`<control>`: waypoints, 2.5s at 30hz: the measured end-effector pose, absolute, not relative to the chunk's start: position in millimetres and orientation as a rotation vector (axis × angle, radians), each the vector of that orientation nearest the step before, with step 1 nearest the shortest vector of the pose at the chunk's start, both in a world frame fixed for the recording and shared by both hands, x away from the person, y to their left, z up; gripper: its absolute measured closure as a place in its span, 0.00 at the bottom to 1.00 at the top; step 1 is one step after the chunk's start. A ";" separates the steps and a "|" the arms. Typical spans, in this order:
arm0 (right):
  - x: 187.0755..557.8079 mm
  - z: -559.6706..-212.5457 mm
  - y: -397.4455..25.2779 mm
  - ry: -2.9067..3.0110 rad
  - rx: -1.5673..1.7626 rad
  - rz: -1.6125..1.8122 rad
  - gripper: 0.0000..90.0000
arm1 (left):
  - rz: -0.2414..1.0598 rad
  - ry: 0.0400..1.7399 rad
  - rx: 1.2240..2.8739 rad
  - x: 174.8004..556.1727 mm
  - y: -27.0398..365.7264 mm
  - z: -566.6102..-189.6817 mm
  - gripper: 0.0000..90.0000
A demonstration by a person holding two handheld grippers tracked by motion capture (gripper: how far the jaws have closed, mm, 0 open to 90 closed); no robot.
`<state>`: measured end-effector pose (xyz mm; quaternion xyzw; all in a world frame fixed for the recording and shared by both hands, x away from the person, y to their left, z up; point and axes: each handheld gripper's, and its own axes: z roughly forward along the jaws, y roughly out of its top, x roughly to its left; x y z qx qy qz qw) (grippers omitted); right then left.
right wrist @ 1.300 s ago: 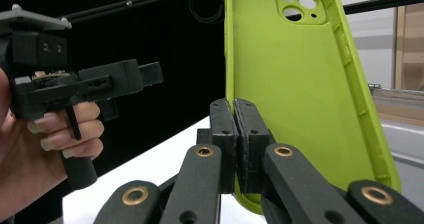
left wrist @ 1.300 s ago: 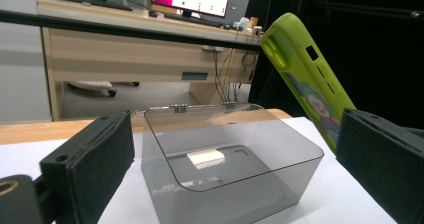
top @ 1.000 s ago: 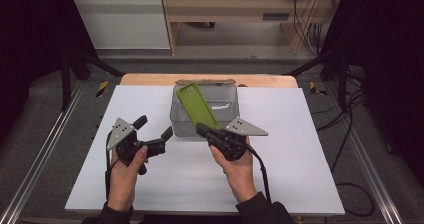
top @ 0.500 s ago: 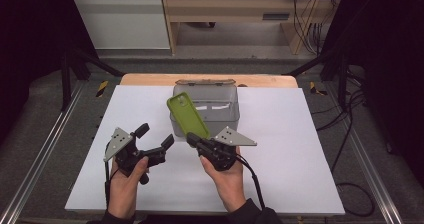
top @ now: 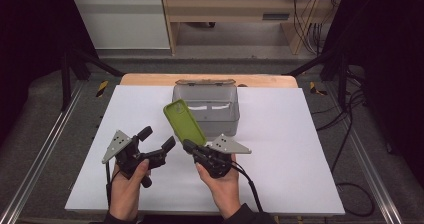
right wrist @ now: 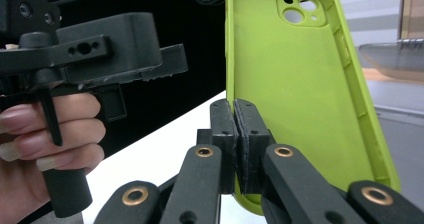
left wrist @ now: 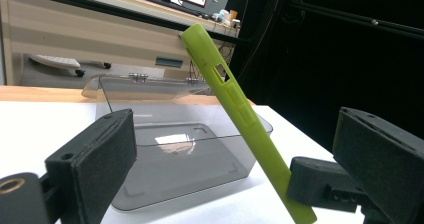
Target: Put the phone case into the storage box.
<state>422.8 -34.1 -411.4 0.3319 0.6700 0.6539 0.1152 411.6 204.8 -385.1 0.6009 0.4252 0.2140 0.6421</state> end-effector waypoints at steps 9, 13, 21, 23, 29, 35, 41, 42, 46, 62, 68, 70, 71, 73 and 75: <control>418.8 -422.6 -23.9 1.979 1.003 1.957 0.98 | 0.536 1.006 1.323 409.2 205.4 -389.8 0.07; 416.0 -424.9 -19.2 2.001 0.986 1.951 0.98 | 0.562 1.016 1.302 407.2 203.6 -390.9 0.08; 416.6 -428.0 -20.4 2.000 1.022 1.972 0.98 | 0.595 1.009 1.282 404.0 202.0 -390.6 0.09; 416.7 -428.0 -20.8 1.997 1.027 1.982 0.98 | 0.591 1.009 1.284 404.0 201.2 -391.3 0.10; 416.7 -430.5 -20.7 1.998 1.043 1.995 0.98 | 0.591 1.015 1.286 403.6 199.6 -392.9 0.10; 414.2 -431.2 -17.8 1.999 1.052 2.010 0.98 | 0.567 1.031 1.288 403.4 197.4 -394.0 0.12; 412.1 -432.3 -14.6 2.006 1.072 2.039 0.98 | 0.571 1.027 1.293 401.9 194.6 -394.1 0.25; 411.9 -432.6 -14.3 2.007 1.076 2.042 0.98 | 0.561 1.031 1.290 401.7 194.1 -394.7 0.27; 411.1 -432.9 -13.6 2.005 1.074 2.043 0.98 | 0.547 1.048 1.281 401.2 194.7 -396.8 0.32; 403.6 -432.5 -8.1 1.980 1.100 2.082 0.98 | 0.450 1.087 1.250 403.2 194.7 -404.8 0.52; 401.5 -434.5 -7.5 1.970 1.089 2.060 0.98 | 0.429 1.112 1.228 402.3 194.4 -407.3 0.60; 401.0 -435.0 -6.9 1.960 1.089 2.064 0.98 | 0.424 1.118 1.223 402.1 194.1 -407.9 0.62; 400.8 -435.1 -6.4 1.959 1.092 2.065 0.98 | 0.424 1.118 1.223 402.1 194.1 -407.9 0.63; 400.4 -435.8 -6.0 1.957 1.094 2.066 0.98 | 0.416 1.123 1.222 402.3 193.9 -409.2 0.64; 400.5 -436.8 -5.9 1.957 1.098 2.066 0.98 | 0.410 1.129 1.220 402.7 194.0 -410.3 0.66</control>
